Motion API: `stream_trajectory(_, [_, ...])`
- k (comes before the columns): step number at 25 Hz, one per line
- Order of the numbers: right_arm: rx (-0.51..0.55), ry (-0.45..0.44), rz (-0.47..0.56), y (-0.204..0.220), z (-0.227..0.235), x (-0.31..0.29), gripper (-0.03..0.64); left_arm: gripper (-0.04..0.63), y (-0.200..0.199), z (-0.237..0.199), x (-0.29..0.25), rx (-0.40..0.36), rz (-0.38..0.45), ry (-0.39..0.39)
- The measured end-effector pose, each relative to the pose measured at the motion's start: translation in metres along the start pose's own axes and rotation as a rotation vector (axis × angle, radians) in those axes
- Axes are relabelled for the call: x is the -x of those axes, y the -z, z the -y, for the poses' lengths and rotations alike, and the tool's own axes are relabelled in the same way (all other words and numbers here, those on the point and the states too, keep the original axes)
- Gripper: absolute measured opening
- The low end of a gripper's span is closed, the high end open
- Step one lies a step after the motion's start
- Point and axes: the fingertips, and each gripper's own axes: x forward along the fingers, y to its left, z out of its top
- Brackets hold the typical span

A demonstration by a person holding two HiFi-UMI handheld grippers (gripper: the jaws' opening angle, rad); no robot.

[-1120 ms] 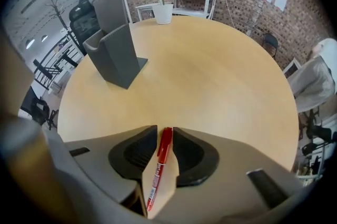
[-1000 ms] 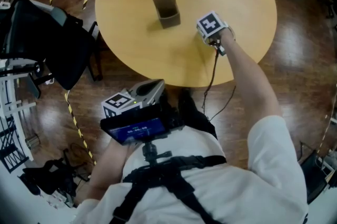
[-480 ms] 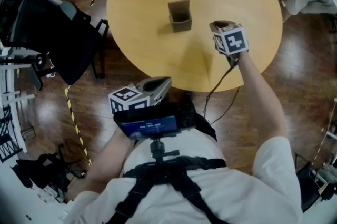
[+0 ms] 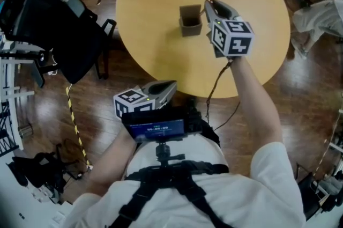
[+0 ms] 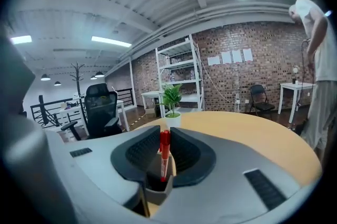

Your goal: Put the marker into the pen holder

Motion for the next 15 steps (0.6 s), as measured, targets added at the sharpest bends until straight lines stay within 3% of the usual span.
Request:
stream_trajectory(7, [0.017, -0.017, -0.047, 0.018, -0.018, -0.015, 0.069, -0.003, 0.004, -0.006, 0.011, 0.03, 0.032, -0.034])
stream_trajectory(15, [0.09, -0.022, -0.239, 0.082, -0.033, -0.036, 0.069, -0.003, 0.002, -0.008, 0.016, 0.044, 0.041, -0.027])
